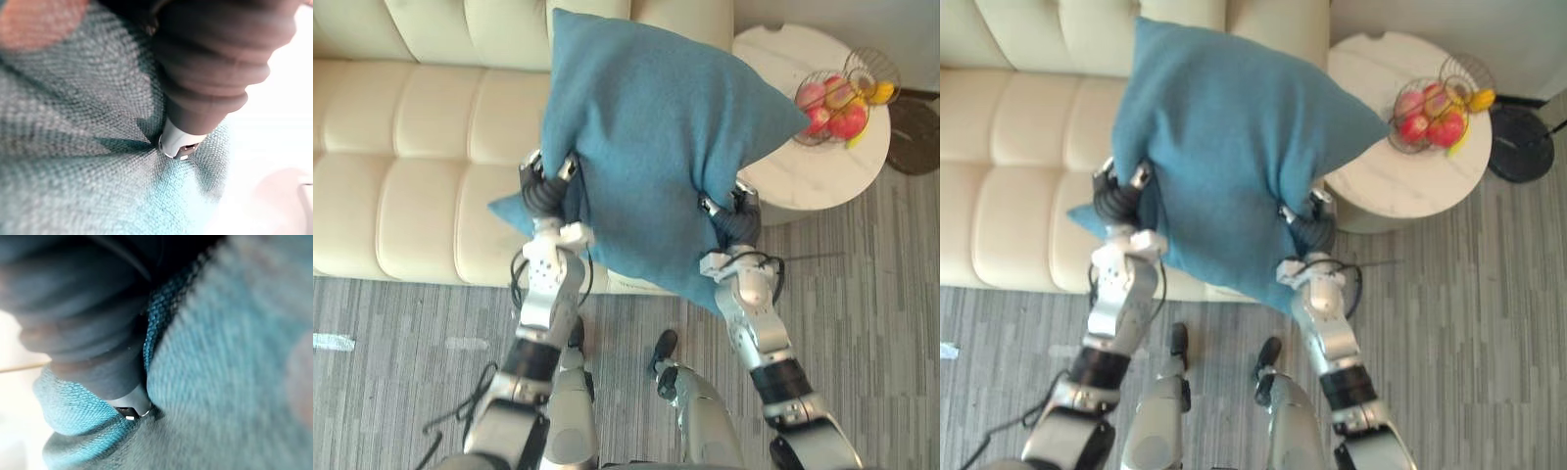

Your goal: Pick up cushions and gather them together orderly.

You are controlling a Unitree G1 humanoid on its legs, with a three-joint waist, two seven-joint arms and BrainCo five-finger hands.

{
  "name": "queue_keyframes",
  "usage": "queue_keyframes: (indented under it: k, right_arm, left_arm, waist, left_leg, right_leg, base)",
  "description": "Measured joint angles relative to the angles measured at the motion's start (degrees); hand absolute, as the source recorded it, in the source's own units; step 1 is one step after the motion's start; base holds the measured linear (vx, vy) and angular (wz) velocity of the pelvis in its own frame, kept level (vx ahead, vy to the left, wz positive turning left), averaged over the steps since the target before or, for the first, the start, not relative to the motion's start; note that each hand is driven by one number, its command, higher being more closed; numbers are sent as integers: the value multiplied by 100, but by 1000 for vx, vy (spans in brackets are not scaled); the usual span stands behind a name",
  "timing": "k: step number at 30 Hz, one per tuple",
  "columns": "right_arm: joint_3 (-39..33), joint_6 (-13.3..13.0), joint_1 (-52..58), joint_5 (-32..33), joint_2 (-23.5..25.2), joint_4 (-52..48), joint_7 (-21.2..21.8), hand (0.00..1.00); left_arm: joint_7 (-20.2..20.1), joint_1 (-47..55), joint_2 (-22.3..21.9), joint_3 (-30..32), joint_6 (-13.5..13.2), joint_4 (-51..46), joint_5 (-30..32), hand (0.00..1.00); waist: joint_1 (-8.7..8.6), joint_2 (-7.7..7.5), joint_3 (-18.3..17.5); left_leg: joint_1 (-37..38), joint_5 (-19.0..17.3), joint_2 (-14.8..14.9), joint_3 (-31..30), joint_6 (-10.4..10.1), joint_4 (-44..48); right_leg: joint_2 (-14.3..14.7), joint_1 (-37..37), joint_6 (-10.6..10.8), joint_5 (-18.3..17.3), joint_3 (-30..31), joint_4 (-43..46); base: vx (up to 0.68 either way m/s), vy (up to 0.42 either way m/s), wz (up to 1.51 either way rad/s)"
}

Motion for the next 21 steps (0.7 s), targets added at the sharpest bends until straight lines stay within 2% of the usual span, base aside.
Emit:
queue_keyframes:
  k: [3,4,9,10,12,15,18,19,21]
  right_arm:
    - [253,-72,716,-98,16,-394,71,100]
    - [366,-97,992,-140,30,-418,181,100]
    - [471,-123,1318,-197,28,-426,352,100]
    - [548,-124,1381,-198,7,-426,411,100]
    - [665,-133,1387,-213,-24,-426,418,100]
    - [679,-154,1399,-220,-58,-422,420,100]
    - [680,-290,1382,-225,-121,-414,419,100]
    - [685,-322,1339,-225,-161,-402,399,100]
    - [704,-345,1257,-227,-241,-339,390,100]
  left_arm:
    - [-78,967,-11,-190,-61,-416,-50,100]
    - [-172,1425,16,-245,-133,-500,-90,100]
    - [-274,2145,90,-434,-183,-572,-194,100]
    - [-274,2445,205,-548,-185,-640,-241,100]
    - [-274,2598,309,-579,-183,-662,-329,100]
    - [-275,2649,318,-608,-181,-662,-338,100]
    - [-293,2643,406,-663,-188,-663,-349,100]
    - [-336,2625,466,-685,-195,-663,-438,100]
    - [-373,2627,464,-686,-200,-663,-466,100]
  waist:
    - [15,52,-249]
    - [20,63,-603]
    - [50,175,-968]
    - [48,195,-1193]
    - [50,206,-1356]
    - [41,234,-1404]
    - [37,245,-1402]
    - [10,278,-1387]
    - [3,342,-1386]
  left_leg:
    - [557,-101,-64,3,11,-83]
    - [619,-166,-95,4,26,-79]
    - [1047,-195,-165,-46,59,-279]
    - [1161,-190,-196,-128,68,-386]
    - [1179,-173,-210,-181,82,-390]
    - [1271,-168,-253,-417,87,-355]
    - [1064,-169,-348,-880,88,-57]
    - [732,-167,-441,-1144,82,277]
    - [518,-109,-476,-1093,128,402]
  right_leg:
    - [-24,535,88,-131,12,-12]
    - [-50,600,135,-184,21,-14]
    - [-68,1086,217,-236,-5,-168]
    - [-71,1198,254,-261,-34,-208]
    - [-70,1266,253,-257,-67,-239]
    - [-75,1496,258,-262,-14,-276]
    - [-148,1686,284,-318,-229,-272]
    - [-239,1760,291,-438,-583,-200]
    - [-311,1758,276,-522,-835,-72]
  base:
    - [86,23,5]
    - [96,41,3]
    - [48,34,8]
    - [48,23,12]
    - [67,10,18]
    - [43,22,43]
    - [-8,20,85]
    - [-63,8,115]
    - [-130,38,106]
